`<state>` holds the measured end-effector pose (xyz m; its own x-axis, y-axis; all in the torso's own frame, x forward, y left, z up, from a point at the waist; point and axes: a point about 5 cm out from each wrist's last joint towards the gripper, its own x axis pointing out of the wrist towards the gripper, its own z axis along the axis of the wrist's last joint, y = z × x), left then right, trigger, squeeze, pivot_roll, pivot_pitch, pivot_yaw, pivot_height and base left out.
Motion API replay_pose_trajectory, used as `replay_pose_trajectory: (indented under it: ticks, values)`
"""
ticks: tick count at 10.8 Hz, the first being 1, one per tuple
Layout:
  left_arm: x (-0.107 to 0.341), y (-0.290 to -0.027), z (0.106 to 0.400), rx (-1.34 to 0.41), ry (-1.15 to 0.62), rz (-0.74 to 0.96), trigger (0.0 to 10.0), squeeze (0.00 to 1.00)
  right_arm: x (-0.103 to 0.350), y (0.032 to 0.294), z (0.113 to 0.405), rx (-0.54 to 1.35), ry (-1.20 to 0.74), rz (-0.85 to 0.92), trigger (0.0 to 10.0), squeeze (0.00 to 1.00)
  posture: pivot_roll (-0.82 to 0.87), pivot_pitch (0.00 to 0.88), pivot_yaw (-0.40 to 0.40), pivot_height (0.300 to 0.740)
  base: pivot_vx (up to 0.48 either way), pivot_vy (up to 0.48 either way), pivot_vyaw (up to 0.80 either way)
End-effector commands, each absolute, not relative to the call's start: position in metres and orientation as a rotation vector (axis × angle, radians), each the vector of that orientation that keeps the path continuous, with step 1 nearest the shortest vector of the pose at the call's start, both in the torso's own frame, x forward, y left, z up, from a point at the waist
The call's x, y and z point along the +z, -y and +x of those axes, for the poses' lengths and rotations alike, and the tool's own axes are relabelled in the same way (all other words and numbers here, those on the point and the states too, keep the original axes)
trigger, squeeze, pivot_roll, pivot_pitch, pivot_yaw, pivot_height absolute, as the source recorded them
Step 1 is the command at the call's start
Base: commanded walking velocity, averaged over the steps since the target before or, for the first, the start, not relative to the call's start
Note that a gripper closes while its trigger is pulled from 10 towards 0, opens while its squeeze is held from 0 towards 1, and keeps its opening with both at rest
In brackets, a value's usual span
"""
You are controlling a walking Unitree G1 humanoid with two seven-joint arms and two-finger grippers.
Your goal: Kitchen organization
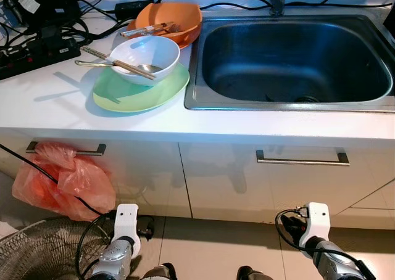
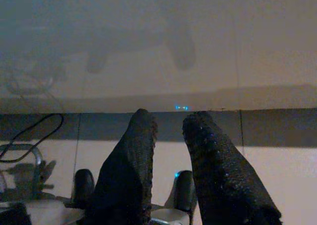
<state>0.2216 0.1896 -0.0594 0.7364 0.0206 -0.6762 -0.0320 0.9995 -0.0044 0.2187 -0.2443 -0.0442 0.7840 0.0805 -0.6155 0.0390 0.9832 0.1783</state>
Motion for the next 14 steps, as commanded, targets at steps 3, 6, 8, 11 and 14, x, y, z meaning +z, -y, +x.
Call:
replay_pose_trajectory:
  ticks: [3, 6, 8, 11, 14]
  values:
    - [-0.061, -0.209, 0.212, 0.105, -0.729, -0.018, 10.0, 0.0, -0.047, 0.249, 0.214, -0.049, -0.682, 0.13, 10.0, 0.0, 0.09, 0.161, 0.089, 0.74, 0.0, 0.0, 0.0]
    - [-0.054, -0.219, 0.216, 0.144, -0.661, -0.016, 10.0, 0.0, -0.047, 0.253, 0.213, -0.098, -0.694, 0.059, 10.0, 0.0, 0.08, 0.166, 0.088, 0.74, 0.0, 0.0, 0.0]
    - [-0.042, -0.224, 0.226, 0.15, -0.549, -0.015, 10.0, 0.0, -0.045, 0.257, 0.211, -0.162, -0.661, 0.014, 10.0, 0.0, 0.06, 0.161, 0.082, 0.74, 0.0, 0.0, 0.0]
    - [-0.034, -0.224, 0.228, 0.112, -0.464, 0.01, 10.0, 0.0, -0.043, 0.259, 0.212, -0.16, -0.628, -0.058, 10.0, 0.0, 0.04, 0.159, 0.081, 0.74, 0.0, 0.0, 0.0]
    - [-0.029, -0.22, 0.225, 0.083, -0.392, 0.024, 10.0, 0.0, -0.044, 0.263, 0.206, -0.261, -0.617, -0.084, 10.0, 0.0, 0.03, 0.168, 0.075, 0.74, 0.0, 0.0, 0.0]
